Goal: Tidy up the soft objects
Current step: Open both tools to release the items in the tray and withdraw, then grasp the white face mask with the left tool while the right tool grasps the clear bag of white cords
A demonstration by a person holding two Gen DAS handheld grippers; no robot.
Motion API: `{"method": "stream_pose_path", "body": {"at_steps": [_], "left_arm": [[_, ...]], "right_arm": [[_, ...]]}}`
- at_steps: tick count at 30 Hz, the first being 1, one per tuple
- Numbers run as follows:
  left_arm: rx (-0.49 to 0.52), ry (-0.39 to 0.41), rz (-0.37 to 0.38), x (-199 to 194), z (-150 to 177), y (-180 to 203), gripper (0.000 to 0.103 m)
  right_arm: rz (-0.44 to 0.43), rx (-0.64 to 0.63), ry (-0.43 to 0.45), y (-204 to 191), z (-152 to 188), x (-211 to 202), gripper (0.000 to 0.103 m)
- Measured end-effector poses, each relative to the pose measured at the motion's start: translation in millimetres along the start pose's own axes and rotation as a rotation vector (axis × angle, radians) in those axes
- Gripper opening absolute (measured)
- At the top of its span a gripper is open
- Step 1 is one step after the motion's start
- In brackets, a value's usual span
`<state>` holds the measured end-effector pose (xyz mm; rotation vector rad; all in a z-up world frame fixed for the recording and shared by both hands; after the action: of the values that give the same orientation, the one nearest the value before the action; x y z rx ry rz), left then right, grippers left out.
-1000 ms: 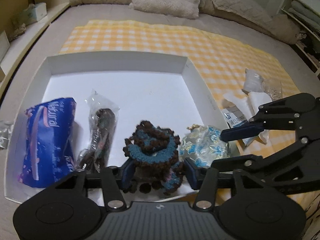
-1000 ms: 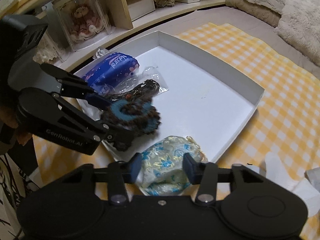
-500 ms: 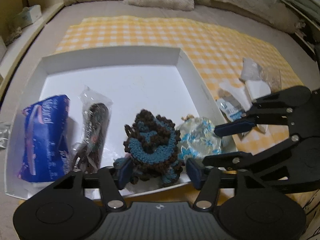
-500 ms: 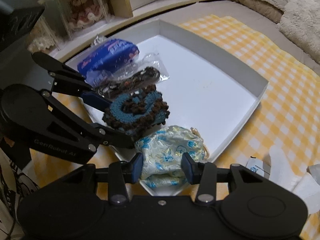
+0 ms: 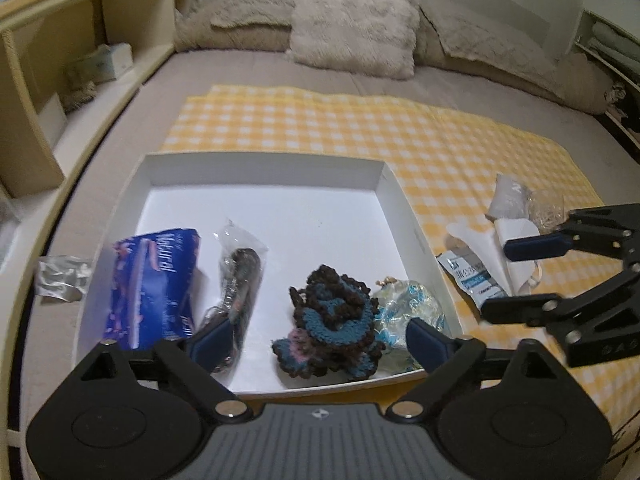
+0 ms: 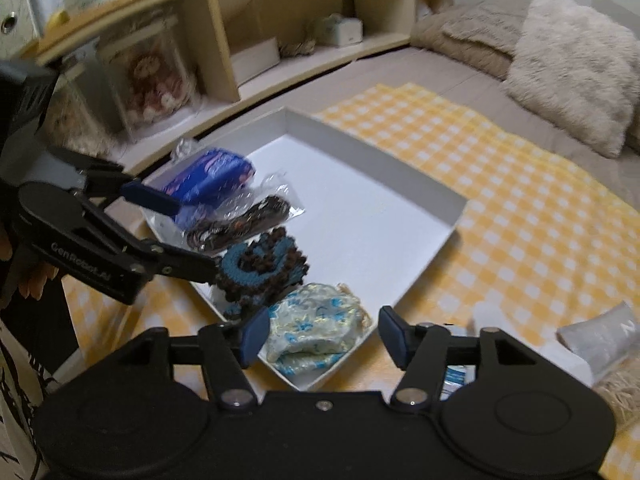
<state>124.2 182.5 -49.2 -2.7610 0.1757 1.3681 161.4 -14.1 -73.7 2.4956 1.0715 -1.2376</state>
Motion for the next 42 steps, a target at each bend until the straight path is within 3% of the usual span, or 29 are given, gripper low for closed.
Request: {"method": "stream_pose_path", "body": {"at_steps": [6,9,16,27,34,42], "left_arm": [[0.015,0.037,-0.035,-18.3,4.5,5.0,0.103],[0.02,0.059,-0.057,-26.6,6.8,10.2,0.103],[0.02,0.097,-0.047,-40.6,7.1,23.7,0.103],[0.048,0.159,-0.038,-45.9,-11.7,52.1,0.103],[0.087,0.225,0.008,-38.4,-31.7,84.2,0.103],[0.145,0.228,0.069,-13.0,-50.9,126.9,0.103]], "right_arm": [[0.016,0.062,0.061,8.9,4.3,-26.8,0.08],[0.028,0.089,0.085,12.7,7.2,-38.1,0.082],[0.063,0.145,0.136,19.8,16.3,-58.6,0.102],[0.152,0.186,0.208,39.1,27.1,-87.9,0.103],[0.225,0.259,0.252,68.9,37.3,-107.8,0.103],[0.29,0.35,0.279,107.8,56.6,-126.0,0.103]]}}
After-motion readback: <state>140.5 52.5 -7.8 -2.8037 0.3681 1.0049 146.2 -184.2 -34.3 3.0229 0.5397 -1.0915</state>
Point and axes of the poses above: each gripper's, at about its wrist camera, not at the fingertips, and x roughly the way its jaws point, y to its right, z to its underside, the point moved 1 cm from there along x, roughly the way its jaws point, and after that the axes turned 5 degrees about x, right-handed, at the moved point
